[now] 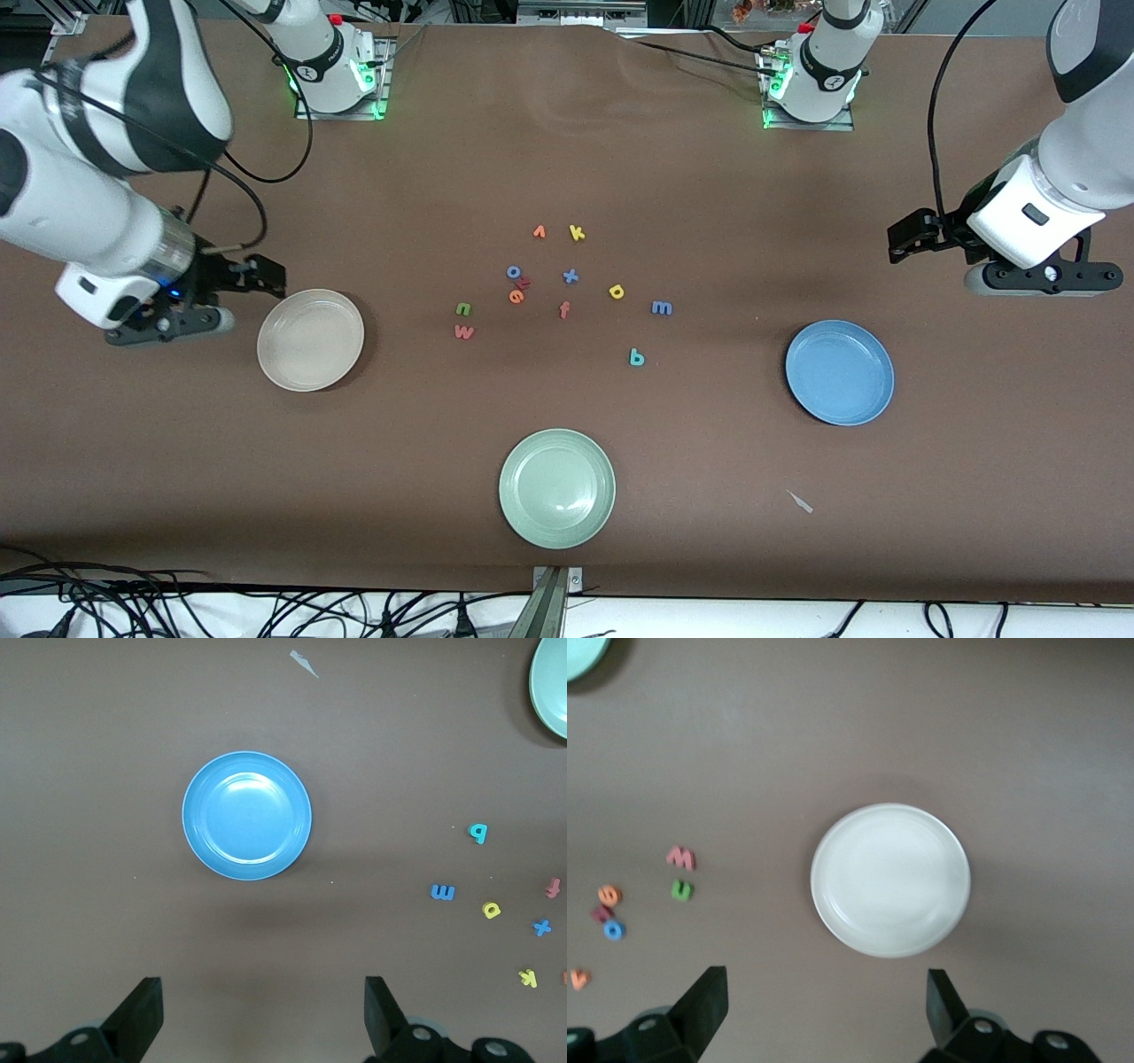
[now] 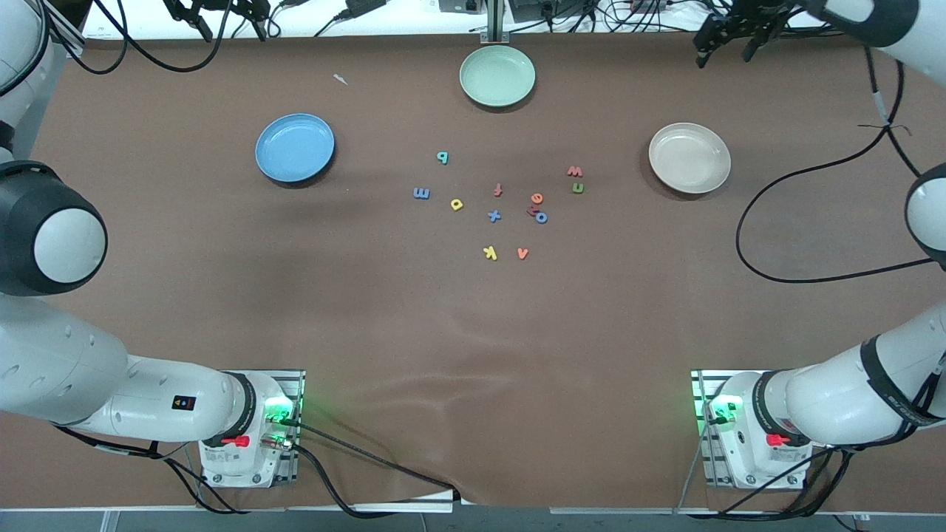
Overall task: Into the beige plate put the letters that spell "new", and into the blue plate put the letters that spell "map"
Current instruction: 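Reach the right gripper to the pink m and grasp it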
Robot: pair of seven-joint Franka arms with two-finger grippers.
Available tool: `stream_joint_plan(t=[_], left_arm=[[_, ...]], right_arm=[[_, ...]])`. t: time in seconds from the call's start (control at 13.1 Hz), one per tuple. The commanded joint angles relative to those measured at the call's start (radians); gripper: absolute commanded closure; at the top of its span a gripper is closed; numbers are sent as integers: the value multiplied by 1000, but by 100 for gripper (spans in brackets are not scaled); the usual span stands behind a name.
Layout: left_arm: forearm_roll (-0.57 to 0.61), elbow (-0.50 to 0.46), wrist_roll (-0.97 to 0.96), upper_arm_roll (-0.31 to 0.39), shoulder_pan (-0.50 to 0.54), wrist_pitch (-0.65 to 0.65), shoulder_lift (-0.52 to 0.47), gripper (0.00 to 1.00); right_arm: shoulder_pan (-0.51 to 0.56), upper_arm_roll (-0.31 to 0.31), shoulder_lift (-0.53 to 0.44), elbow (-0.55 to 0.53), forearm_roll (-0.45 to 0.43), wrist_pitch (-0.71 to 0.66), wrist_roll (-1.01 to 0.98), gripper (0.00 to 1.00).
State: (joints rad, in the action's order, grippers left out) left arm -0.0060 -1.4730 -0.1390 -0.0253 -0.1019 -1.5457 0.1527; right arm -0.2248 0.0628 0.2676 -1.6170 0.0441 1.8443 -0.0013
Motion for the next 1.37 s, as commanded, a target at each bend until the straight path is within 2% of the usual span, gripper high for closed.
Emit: stream_joint_plan(t=[0.0,0.15,0.3,0.53,0.91,1.14,1.29], left_arm=[[29,23,-8,-2,5,6,10,0],[34,22,-8,-4,-5,6,16,0],[38,23,-8,-4,-4,7,13,0],[40,23,-7,-7,-10,6,21,0],[23,23,9,-8,-33,-25,146,0],[3,68,4,-74,-45,-62,240,0],[1,66,-4,-93,-71,-149,300,0]], right_arm=[[-1,-61,28,-68,23,141,87,1],[-16,-83,82,-125,20,275,132,1],[-46,-127,158,-130,2,390,266,1],[-77,-136,225,-132,-33,458,380,1],[-122,-147,327,-130,-41,594,596,1],[-155,-166,370,-130,-40,636,684,1],[-182,-166,392,-132,-40,658,730,2]])
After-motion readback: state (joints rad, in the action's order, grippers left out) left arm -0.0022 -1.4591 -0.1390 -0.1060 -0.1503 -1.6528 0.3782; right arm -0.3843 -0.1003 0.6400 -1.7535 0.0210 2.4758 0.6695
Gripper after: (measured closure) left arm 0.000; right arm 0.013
